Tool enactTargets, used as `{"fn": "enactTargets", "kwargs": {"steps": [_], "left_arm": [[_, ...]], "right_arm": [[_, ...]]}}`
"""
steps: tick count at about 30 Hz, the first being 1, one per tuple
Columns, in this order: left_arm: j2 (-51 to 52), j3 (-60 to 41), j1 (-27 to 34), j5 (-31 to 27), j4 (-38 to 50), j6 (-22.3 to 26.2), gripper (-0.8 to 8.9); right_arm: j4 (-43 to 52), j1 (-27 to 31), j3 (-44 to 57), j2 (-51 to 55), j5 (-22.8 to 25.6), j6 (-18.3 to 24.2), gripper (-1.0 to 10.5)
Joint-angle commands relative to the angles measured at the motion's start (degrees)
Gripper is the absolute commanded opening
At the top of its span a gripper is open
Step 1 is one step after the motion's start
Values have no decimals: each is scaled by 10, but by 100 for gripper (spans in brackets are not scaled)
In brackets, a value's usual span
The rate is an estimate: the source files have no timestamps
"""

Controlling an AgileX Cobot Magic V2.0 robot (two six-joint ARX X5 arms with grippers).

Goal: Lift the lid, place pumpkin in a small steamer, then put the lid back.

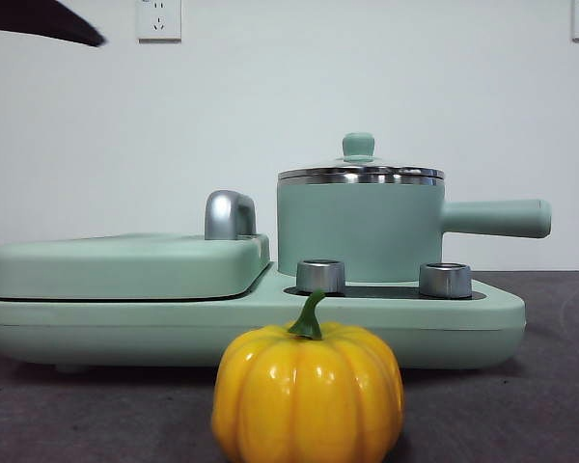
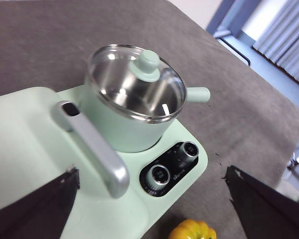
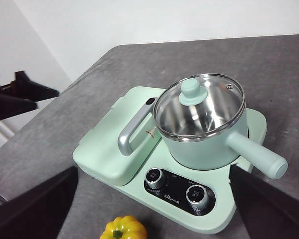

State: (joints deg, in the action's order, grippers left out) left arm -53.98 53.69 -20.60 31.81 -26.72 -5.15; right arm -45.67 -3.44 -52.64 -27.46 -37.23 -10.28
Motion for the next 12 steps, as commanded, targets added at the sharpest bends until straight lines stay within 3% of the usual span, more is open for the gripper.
{"fn": "enactTargets", "kwargs": {"steps": [1, 12], "left_arm": [[-46, 43, -18, -6, 10, 23, 479], [-250, 226, -106, -90, 10, 86, 477]], "right_arm": [[4, -2, -8, -2, 2, 5, 488], [4, -2, -8, -2, 1, 4, 488]]}}
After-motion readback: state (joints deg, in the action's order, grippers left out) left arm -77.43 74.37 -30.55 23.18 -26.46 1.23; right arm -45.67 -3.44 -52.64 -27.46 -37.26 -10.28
